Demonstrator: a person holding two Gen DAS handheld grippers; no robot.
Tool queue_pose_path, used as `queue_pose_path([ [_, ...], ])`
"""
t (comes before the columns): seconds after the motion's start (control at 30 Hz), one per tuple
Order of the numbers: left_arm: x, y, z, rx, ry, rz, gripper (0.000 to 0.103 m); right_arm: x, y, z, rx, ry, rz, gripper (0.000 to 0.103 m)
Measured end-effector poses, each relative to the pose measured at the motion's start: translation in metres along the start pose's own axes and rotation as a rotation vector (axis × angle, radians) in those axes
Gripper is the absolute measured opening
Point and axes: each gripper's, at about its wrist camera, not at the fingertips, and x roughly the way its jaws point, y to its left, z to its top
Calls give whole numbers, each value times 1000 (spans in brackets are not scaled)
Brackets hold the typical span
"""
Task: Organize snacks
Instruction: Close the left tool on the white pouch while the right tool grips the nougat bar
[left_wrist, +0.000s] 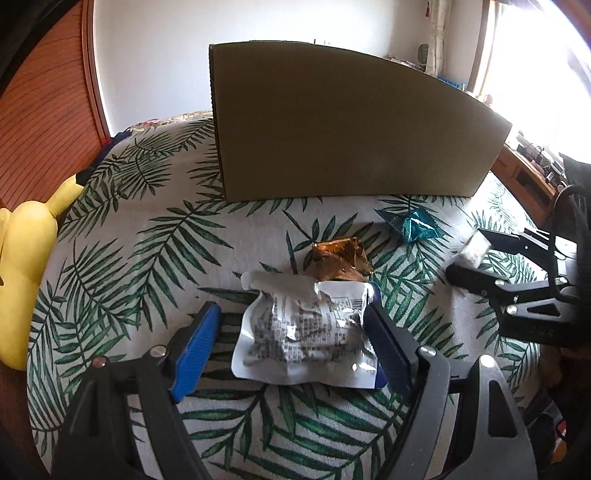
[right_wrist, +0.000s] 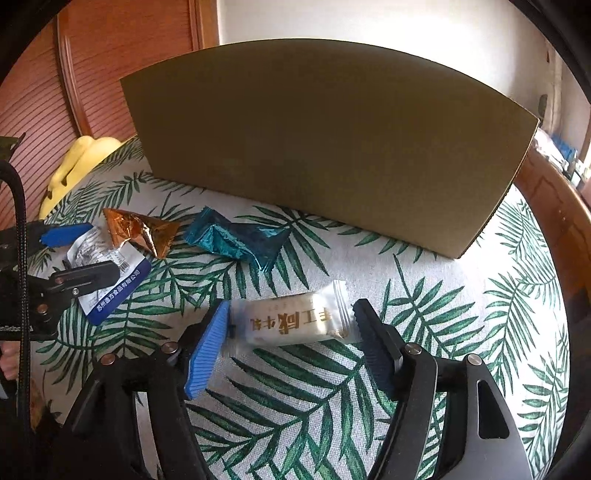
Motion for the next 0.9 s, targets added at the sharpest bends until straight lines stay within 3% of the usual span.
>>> queue_pose_path([
  [0.1,0,-2,0,-1,2,-6,80,-1,0,-1,-10,1,-2,74],
  [0.33,8,-19,0,81,28,36,92,-1,2,0,-9,0,1,75],
  [0.5,8,-21,1,90,33,38,92,0,4,1,-12,0,2,74],
  [0.8,-1,-25,-5,106,12,-12,71,0,4,0,-10,0,2,74],
  [0.9,-3,-26,-7,108,8,-21,70,-1,4,0,-11,0,1,74],
])
